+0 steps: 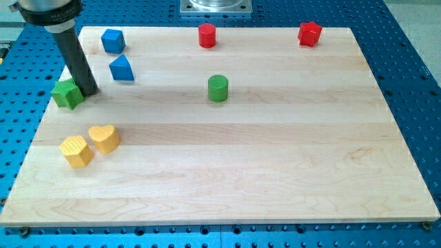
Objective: Push the triangle towards the green circle slightly
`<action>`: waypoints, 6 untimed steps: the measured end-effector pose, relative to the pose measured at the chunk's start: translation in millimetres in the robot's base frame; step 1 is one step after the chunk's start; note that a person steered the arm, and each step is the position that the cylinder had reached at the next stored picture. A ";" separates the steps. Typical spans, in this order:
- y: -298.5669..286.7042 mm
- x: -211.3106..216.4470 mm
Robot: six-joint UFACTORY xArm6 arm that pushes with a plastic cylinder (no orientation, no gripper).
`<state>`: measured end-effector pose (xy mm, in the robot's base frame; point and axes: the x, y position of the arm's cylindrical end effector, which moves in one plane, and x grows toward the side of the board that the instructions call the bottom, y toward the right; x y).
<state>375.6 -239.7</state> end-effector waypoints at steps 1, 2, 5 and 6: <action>3.7 -34.7; 1.1 -44.9; 87.1 33.7; 79.2 79.0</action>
